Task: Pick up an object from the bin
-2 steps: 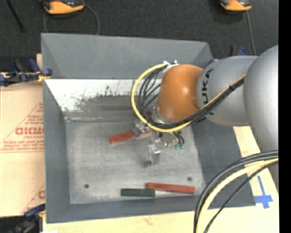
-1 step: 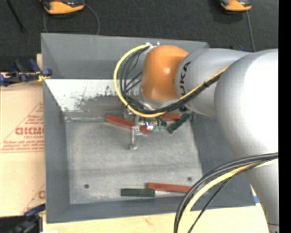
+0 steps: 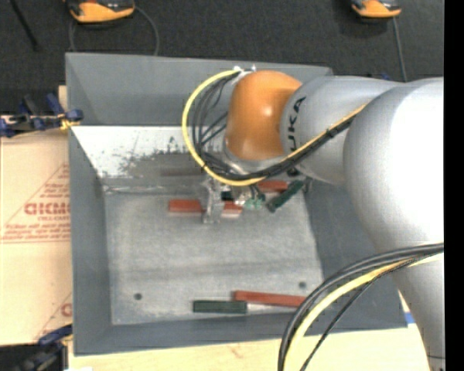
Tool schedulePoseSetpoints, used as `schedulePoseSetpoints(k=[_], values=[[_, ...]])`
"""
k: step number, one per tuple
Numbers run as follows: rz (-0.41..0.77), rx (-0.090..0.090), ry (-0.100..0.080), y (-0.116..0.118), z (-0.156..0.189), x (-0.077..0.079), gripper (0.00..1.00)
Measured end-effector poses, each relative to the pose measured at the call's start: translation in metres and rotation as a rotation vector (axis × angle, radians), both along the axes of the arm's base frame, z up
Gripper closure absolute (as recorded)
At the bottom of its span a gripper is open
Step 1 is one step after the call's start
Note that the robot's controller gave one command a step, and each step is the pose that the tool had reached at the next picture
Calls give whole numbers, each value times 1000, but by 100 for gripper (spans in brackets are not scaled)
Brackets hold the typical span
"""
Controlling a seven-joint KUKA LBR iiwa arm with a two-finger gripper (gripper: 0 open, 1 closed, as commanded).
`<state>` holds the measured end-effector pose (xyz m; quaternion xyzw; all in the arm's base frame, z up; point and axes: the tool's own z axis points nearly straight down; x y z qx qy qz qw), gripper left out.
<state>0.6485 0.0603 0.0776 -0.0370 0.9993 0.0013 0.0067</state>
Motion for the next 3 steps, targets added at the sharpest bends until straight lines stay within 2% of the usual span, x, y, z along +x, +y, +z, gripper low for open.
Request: schedulePoseSetpoints(k=[1,2,3], values=[[1,-2,6,-1,-3,-2,0],[1,-2,7,-1,-3,-2,100],[84,-3,-2,27,135,5,100]])
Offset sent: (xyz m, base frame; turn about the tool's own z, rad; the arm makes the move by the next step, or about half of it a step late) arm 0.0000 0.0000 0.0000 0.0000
